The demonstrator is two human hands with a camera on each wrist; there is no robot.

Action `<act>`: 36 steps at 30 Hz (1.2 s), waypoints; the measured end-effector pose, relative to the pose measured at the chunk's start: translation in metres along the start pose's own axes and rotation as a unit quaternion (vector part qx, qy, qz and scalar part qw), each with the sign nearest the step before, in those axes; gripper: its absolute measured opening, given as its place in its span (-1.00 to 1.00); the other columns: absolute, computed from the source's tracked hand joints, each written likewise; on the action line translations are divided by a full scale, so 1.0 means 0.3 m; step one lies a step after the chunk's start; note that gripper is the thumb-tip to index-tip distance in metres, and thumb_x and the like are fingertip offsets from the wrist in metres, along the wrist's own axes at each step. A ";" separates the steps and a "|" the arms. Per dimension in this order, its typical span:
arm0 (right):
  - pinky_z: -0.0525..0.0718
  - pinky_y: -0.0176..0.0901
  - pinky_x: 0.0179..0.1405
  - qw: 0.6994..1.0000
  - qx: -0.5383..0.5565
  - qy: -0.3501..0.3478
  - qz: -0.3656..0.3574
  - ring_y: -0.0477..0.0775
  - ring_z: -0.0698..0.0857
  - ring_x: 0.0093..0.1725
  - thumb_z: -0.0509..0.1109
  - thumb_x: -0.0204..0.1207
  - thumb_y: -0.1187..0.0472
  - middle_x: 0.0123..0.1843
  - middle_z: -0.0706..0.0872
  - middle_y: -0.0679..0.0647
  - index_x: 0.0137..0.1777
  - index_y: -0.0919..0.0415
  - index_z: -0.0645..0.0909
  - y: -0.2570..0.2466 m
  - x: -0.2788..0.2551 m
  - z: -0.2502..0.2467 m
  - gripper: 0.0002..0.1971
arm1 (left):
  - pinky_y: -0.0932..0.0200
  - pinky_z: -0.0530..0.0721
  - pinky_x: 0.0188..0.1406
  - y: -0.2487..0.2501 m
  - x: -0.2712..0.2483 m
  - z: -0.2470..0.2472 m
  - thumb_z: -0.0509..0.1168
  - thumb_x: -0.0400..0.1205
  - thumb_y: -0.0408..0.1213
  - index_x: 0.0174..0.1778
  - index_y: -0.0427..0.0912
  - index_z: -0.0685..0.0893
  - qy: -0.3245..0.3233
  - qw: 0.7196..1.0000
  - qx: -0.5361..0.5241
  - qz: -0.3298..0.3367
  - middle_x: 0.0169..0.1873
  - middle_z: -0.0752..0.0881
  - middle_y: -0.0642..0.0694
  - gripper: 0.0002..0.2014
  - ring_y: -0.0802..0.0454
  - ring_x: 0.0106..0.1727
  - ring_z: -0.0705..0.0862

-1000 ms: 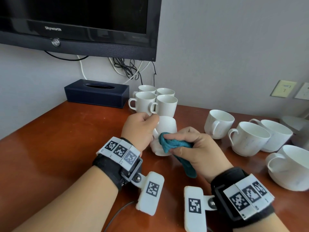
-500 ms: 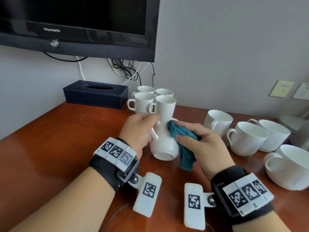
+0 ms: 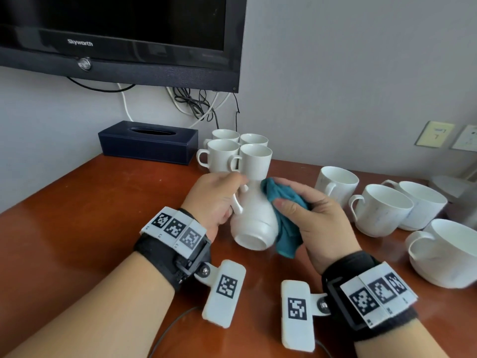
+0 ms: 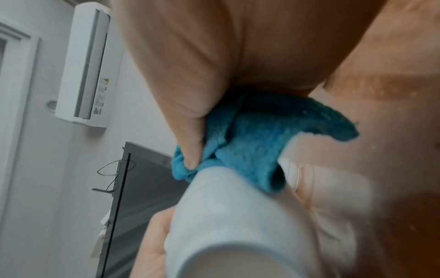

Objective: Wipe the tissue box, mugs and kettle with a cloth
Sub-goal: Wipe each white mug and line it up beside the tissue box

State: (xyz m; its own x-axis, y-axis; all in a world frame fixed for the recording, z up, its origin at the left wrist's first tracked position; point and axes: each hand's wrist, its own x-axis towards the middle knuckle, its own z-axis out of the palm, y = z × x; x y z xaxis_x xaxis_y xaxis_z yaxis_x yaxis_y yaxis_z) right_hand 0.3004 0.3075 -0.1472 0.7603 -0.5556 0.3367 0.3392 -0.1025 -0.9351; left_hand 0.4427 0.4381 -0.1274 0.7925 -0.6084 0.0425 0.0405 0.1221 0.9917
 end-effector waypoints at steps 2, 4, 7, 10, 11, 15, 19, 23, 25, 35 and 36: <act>0.77 0.07 0.24 0.999 -0.005 0.039 -0.002 0.13 0.82 0.24 0.51 0.62 0.34 0.24 0.86 0.05 0.21 -0.05 0.86 -0.003 0.008 -0.013 -0.70 | 0.32 0.18 -0.66 -0.003 -0.015 0.015 0.42 0.62 -0.19 -0.38 -0.15 0.64 -0.031 0.999 0.009 -0.001 -0.53 0.39 -0.09 -0.74 0.07 -0.62 0.29; 0.76 0.08 0.25 0.999 -0.008 0.042 -0.002 0.13 0.82 0.24 0.49 0.64 0.33 0.22 0.87 0.04 0.21 -0.07 0.86 -0.004 0.011 -0.018 -0.70 | 0.32 0.17 -0.66 -0.007 -0.016 0.023 0.40 0.65 -0.21 -0.35 -0.17 0.63 -0.027 1.000 0.006 -0.003 -0.52 0.39 -0.10 -0.74 0.07 -0.61 0.28; 0.78 0.05 0.19 1.000 -0.003 0.005 0.011 0.17 0.82 0.23 0.52 0.58 0.36 0.25 0.86 0.12 0.23 0.03 0.85 -0.002 0.006 -0.012 -0.69 | 0.26 0.16 -0.64 -0.010 -0.003 0.015 0.39 0.67 -0.20 -0.40 -0.12 0.60 0.025 0.999 -0.022 -0.019 -0.54 0.42 -0.06 -0.70 0.07 -0.59 0.30; 0.76 -0.14 0.03 0.998 -0.013 -0.051 0.016 0.08 0.81 0.09 0.58 0.44 0.33 0.20 0.84 0.13 0.19 0.07 0.87 -0.001 -0.008 0.008 -0.67 | 0.28 0.17 -0.66 -0.012 0.018 -0.004 0.37 0.68 -0.19 -0.36 -0.13 0.59 0.084 0.993 -0.073 -0.044 -0.55 0.42 -0.02 -0.72 0.11 -0.59 0.30; 0.76 -0.16 0.01 0.998 -0.019 -0.063 0.014 0.06 0.80 0.06 0.59 0.40 0.31 0.17 0.82 0.14 0.17 0.08 0.88 -0.004 -0.011 0.014 -0.66 | 0.30 0.17 -0.67 -0.014 0.025 -0.007 0.37 0.68 -0.20 -0.34 -0.13 0.60 0.099 0.990 -0.087 -0.056 -0.55 0.42 0.00 -0.74 0.12 -0.59 0.30; 0.76 -0.14 -0.16 0.997 -0.001 -0.073 0.017 0.06 0.79 -0.05 0.59 0.35 0.32 0.10 0.78 0.14 0.12 0.11 0.89 -0.006 -0.012 0.016 -0.67 | 0.30 0.15 -0.67 -0.015 0.033 -0.012 0.36 0.67 -0.20 -0.32 -0.13 0.59 0.101 0.987 -0.104 -0.069 -0.54 0.44 0.02 -0.76 0.14 -0.58 0.30; 0.81 -0.07 0.05 0.999 0.046 -0.017 0.019 0.12 0.84 0.09 0.54 0.44 0.33 0.20 0.86 0.17 0.21 0.15 0.84 -0.011 -0.007 0.012 -0.67 | 0.19 0.04 -0.58 -0.005 0.007 -0.009 0.35 0.70 -0.23 -0.49 -0.06 0.61 0.007 0.997 -0.071 -0.043 -0.57 0.43 0.00 -0.62 0.12 -0.61 0.27; 0.79 0.09 0.22 0.998 0.026 0.063 0.016 0.15 0.83 0.21 0.50 0.63 0.31 0.20 0.87 0.06 0.23 -0.01 0.85 -0.021 0.002 -0.014 -0.73 | 0.11 -0.01 -0.51 -0.007 -0.012 0.013 0.35 0.69 -0.27 -0.61 -0.02 0.62 -0.038 0.997 -0.048 -0.045 -0.59 0.44 -0.03 -0.52 0.09 -0.61 0.26; 0.79 0.12 0.22 0.998 0.020 0.056 0.022 0.17 0.84 0.21 0.49 0.64 0.32 0.20 0.87 0.08 0.22 -0.01 0.85 -0.021 0.003 -0.016 -0.73 | 0.18 0.04 -0.56 -0.009 -0.006 0.017 0.36 0.68 -0.26 -0.57 -0.03 0.60 -0.020 0.998 -0.050 -0.046 -0.56 0.44 -0.05 -0.57 0.09 -0.62 0.27; 0.78 -0.11 -0.11 0.997 0.025 -0.059 0.037 0.11 0.81 -0.02 0.58 0.36 0.30 0.16 0.85 0.27 0.09 0.04 0.90 -0.014 -0.014 0.027 -0.69 | 0.32 0.18 -0.75 -0.014 0.030 -0.019 0.34 0.70 -0.22 -0.34 -0.14 0.54 0.078 0.984 -0.142 -0.070 -0.63 0.43 0.03 -0.72 0.17 -0.62 0.30; 0.79 -0.10 -0.10 0.997 0.035 -0.052 0.037 0.12 0.81 -0.01 0.57 0.38 0.30 0.15 0.86 0.26 0.11 0.07 0.90 -0.014 -0.012 0.026 -0.69 | 0.32 0.16 -0.74 -0.010 0.026 -0.019 0.34 0.70 -0.22 -0.34 -0.13 0.54 0.062 0.986 -0.138 -0.072 -0.61 0.43 0.04 -0.72 0.16 -0.61 0.29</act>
State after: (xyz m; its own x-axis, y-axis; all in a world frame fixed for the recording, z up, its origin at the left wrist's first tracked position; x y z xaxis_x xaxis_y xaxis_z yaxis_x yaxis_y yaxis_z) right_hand 0.3006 0.3163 -0.1436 0.8368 -0.4706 0.2799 0.3151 -0.0042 -0.9490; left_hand 0.4522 0.4373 -0.1309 0.8347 -0.5357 -0.1281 0.3082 0.2615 0.9147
